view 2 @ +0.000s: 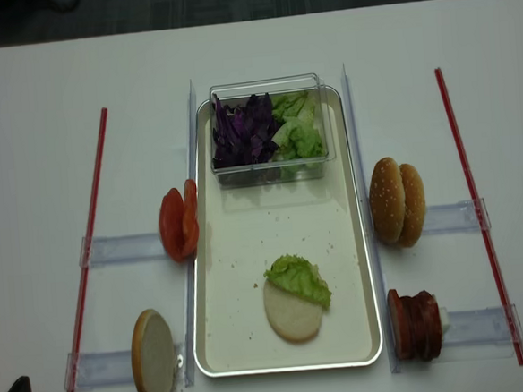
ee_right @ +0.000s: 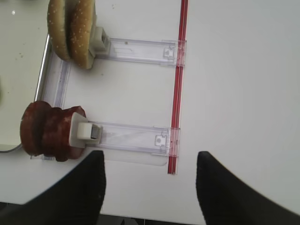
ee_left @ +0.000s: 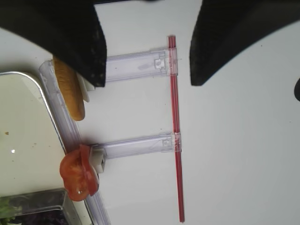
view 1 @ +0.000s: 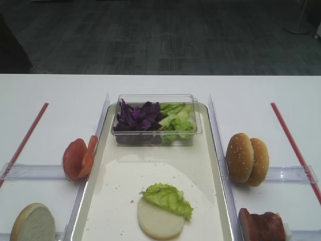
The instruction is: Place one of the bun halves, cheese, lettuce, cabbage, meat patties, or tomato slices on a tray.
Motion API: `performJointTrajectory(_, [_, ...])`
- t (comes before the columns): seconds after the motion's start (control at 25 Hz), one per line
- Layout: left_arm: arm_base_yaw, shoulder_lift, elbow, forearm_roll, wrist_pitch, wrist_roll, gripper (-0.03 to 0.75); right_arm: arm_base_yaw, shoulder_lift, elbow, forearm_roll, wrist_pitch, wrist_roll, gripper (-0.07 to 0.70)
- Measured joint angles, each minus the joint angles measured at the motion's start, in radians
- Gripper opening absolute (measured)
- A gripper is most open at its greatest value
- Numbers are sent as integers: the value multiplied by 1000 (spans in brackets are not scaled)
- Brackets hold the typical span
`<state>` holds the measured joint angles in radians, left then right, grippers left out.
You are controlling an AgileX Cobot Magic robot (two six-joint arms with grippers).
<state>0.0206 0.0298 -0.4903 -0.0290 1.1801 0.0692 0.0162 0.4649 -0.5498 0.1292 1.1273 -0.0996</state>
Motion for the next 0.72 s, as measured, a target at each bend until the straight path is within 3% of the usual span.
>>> performJointTrajectory(0.32, [0, 0, 0, 0, 0, 0, 366, 0, -96, 0, -11, 118, 0, 456])
performJointTrajectory(0.64, [0, 0, 0, 0, 0, 0, 366, 0, -98, 0, -34, 125, 0, 456])
performJointTrajectory(0.72, [0, 0, 0, 0, 0, 0, 366, 0, -110, 7, -34, 101, 0, 452])
